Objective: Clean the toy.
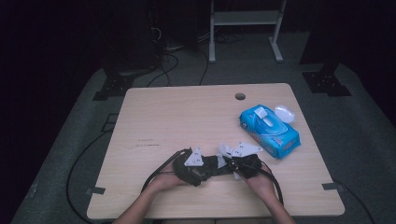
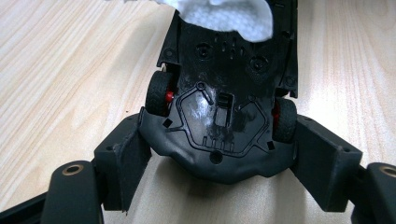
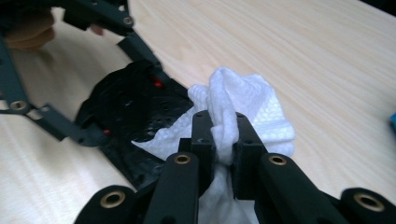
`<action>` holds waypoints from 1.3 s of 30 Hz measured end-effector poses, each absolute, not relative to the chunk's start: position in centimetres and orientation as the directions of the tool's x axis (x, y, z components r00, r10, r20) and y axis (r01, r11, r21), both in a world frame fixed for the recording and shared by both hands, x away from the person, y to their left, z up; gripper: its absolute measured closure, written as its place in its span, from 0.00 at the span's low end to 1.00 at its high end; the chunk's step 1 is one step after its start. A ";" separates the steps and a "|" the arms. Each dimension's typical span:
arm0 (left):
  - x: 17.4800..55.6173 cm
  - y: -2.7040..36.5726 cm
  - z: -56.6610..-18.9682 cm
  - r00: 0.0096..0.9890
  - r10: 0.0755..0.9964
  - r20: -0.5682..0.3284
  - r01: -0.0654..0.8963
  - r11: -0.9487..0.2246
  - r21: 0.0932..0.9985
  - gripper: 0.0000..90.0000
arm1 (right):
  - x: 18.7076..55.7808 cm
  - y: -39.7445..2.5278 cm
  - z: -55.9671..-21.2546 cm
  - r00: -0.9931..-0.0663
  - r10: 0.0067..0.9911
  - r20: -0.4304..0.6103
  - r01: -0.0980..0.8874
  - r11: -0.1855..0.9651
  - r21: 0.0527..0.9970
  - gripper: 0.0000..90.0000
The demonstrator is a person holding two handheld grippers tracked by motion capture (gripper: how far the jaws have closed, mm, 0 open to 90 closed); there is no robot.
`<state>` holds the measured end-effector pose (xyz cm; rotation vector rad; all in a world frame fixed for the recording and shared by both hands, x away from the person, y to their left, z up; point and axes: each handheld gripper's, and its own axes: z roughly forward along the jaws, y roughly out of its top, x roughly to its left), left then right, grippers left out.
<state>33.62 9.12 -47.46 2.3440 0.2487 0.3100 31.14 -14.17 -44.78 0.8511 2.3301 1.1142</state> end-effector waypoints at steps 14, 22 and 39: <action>33.7 9.2 -47.5 0.952 0.272 0.143 0.094 -0.699 0.709 0.27 | 29.5 -15.3 -45.1 -0.750 0.652 -0.112 0.337 0.522 0.783 0.91; 33.8 9.2 -47.5 0.953 0.272 0.137 0.098 -0.699 0.708 0.28 | 29.3 -16.9 -45.0 -0.728 0.678 -0.101 0.368 0.510 0.777 0.91; 33.9 9.3 -47.5 0.950 0.279 0.139 0.101 -0.698 0.709 0.28 | 29.4 -13.3 -45.6 -0.802 0.594 -0.069 0.322 0.526 0.787 0.91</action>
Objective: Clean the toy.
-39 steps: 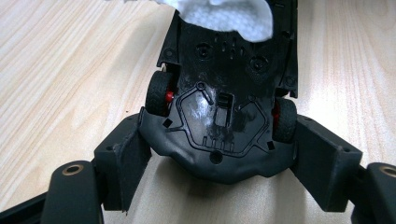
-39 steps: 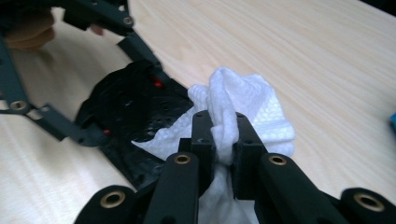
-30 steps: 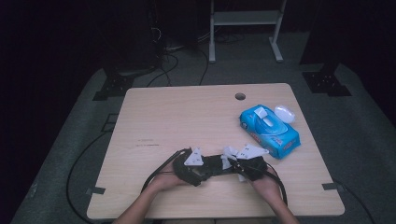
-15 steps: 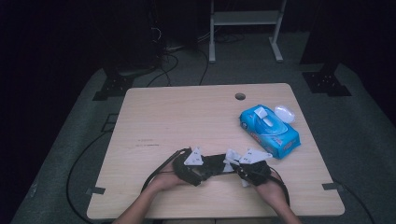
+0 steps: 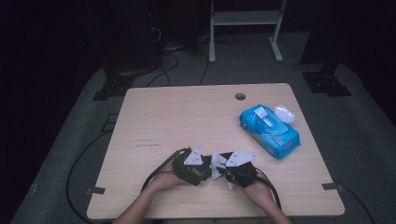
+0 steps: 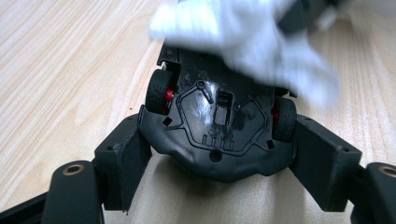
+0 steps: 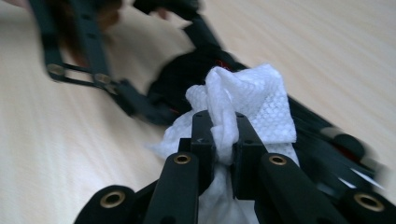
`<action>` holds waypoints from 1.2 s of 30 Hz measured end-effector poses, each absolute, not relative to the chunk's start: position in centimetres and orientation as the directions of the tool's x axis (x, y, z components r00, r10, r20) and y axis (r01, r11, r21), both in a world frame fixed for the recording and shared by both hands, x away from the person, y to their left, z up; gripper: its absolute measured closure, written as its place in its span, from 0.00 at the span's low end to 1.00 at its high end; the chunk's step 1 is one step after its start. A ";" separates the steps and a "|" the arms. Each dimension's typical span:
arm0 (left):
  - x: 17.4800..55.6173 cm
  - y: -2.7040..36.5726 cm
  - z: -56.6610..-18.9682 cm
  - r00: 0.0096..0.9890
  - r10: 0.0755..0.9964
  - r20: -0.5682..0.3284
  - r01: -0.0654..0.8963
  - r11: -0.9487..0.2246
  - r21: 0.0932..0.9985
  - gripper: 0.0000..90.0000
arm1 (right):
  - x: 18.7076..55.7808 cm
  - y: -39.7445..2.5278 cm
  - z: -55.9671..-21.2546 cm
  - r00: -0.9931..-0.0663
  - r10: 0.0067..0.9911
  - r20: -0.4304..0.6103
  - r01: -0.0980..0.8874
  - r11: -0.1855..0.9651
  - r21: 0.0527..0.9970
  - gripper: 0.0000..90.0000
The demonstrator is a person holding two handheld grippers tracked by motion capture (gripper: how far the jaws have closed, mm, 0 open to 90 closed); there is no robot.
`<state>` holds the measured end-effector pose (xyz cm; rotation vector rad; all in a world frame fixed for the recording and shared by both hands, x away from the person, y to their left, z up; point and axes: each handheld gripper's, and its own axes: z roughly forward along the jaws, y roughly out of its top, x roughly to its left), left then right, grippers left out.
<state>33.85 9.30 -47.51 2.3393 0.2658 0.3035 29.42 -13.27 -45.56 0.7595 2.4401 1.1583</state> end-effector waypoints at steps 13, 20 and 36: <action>33.9 9.4 -47.5 0.949 0.285 0.139 0.106 -0.699 0.707 0.28 | 30.4 -16.7 -45.0 -0.717 0.693 -0.070 0.381 0.475 0.793 0.91; 34.0 9.5 -47.5 0.949 0.283 0.140 0.102 -0.695 0.711 0.28 | 31.6 -16.3 -44.6 -0.693 0.718 -0.071 0.387 0.453 0.803 0.91; 33.8 9.5 -47.5 0.951 0.275 0.141 0.098 -0.699 0.708 0.29 | 29.2 -18.2 -45.1 -0.710 0.701 -0.062 0.394 0.469 0.790 0.91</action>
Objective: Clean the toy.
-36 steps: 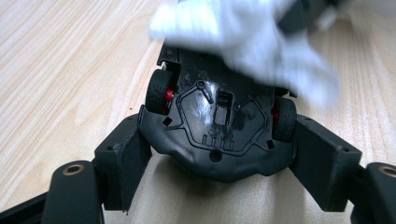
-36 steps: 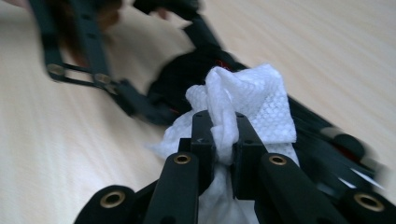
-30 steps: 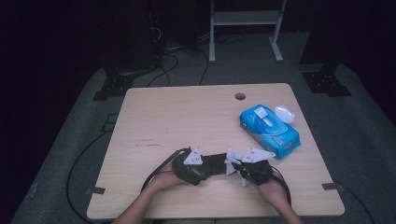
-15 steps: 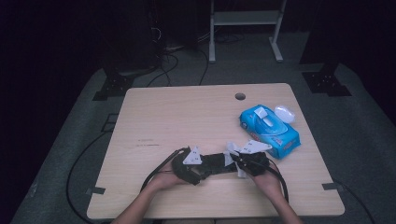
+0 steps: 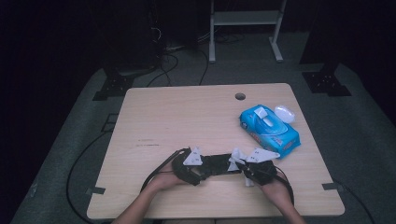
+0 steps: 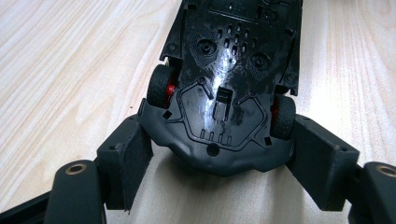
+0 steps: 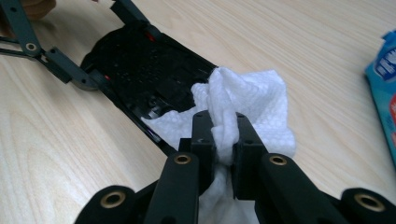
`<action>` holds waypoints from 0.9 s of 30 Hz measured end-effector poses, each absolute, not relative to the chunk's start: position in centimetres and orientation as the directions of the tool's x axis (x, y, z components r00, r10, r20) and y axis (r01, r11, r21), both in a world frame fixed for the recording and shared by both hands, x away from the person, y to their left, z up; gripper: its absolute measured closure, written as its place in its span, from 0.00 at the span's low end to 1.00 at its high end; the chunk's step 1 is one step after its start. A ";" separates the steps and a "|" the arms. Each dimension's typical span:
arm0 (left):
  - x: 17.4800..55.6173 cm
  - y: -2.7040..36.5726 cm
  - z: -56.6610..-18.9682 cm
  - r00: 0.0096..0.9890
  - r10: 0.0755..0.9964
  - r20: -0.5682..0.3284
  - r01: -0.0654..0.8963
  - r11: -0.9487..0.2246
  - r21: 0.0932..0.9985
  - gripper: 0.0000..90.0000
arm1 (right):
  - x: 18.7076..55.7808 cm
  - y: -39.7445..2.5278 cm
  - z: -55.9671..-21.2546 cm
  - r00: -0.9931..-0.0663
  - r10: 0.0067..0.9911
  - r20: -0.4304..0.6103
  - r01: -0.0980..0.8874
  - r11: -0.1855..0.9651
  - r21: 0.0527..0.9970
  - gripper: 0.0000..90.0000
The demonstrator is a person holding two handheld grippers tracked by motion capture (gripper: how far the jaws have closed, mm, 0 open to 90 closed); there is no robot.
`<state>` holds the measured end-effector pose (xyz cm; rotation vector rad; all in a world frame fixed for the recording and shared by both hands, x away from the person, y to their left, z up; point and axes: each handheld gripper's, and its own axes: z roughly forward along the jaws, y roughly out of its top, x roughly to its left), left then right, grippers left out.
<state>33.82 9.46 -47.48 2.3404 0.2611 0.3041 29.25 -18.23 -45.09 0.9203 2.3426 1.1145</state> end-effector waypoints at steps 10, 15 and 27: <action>33.8 9.4 -47.5 0.950 0.275 0.148 0.092 -0.701 0.707 0.29 | 30.0 -17.1 -44.9 -0.721 0.691 -0.042 0.387 0.453 0.803 0.90; 33.8 9.4 -47.5 0.951 0.271 0.151 0.087 -0.701 0.708 0.29 | 30.3 -17.8 -45.0 -0.706 0.708 -0.033 0.407 0.443 0.799 0.90; 33.8 9.4 -47.5 0.950 0.276 0.150 0.091 -0.701 0.708 0.29 | 28.9 -18.1 -45.1 -0.748 0.664 -0.023 0.399 0.476 0.784 0.90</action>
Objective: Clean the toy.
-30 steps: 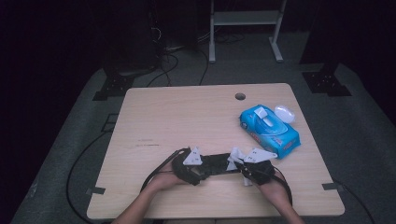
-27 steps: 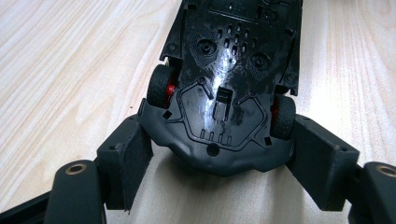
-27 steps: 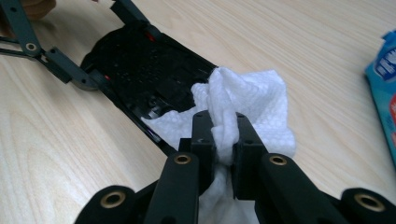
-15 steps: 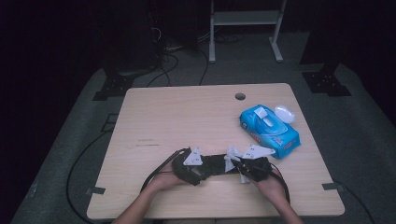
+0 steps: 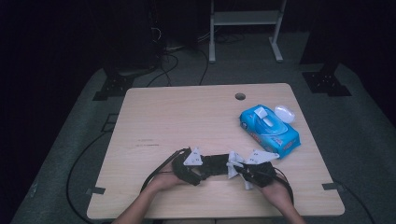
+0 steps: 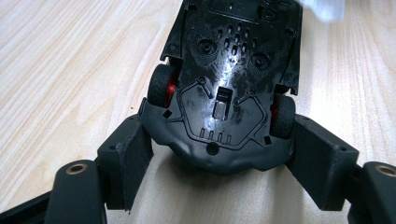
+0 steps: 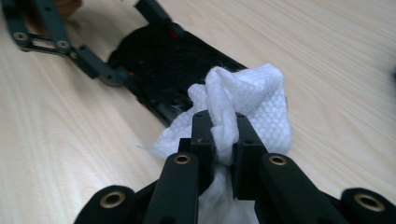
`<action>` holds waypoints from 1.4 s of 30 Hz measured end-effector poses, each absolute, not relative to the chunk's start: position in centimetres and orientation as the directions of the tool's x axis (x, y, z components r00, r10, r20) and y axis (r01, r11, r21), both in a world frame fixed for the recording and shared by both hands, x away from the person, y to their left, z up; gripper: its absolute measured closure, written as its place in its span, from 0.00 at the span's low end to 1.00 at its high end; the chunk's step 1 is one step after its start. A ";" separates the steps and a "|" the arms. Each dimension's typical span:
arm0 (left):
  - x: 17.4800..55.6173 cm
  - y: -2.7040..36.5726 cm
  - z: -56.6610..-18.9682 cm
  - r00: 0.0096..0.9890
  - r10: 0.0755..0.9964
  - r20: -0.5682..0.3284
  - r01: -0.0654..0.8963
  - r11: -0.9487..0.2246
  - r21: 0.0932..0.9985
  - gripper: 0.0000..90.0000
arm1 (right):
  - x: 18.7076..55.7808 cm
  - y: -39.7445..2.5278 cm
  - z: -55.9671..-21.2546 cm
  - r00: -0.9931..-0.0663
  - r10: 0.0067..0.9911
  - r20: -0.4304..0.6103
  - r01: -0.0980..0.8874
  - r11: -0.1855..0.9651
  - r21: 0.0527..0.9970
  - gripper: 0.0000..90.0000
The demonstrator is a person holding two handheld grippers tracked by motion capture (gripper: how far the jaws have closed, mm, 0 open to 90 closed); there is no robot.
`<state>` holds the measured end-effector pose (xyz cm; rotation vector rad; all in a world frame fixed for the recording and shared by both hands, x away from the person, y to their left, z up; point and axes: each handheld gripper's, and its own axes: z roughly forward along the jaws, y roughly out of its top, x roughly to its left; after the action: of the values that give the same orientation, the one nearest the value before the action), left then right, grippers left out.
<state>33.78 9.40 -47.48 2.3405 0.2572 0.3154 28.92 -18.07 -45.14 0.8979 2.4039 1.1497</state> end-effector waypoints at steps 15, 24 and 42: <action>33.9 9.4 -47.5 0.949 0.276 0.150 0.091 -0.700 0.708 0.29 | 28.6 -17.2 -45.1 -0.765 0.644 -0.025 0.385 0.488 0.783 0.90; 33.8 9.3 -47.5 0.949 0.277 0.151 0.091 -0.700 0.708 0.29 | 29.3 -13.1 -45.6 -0.820 0.571 -0.027 0.338 0.523 0.783 0.90; 33.7 9.1 -47.4 0.949 0.268 0.166 0.078 -0.710 0.700 0.29 | 31.2 -8.7 -45.5 -0.857 0.515 -0.003 0.326 0.547 0.771 0.91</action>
<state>33.69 9.10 -47.37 2.3502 0.2428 0.3299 31.18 -8.67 -45.51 0.7061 2.5555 1.2021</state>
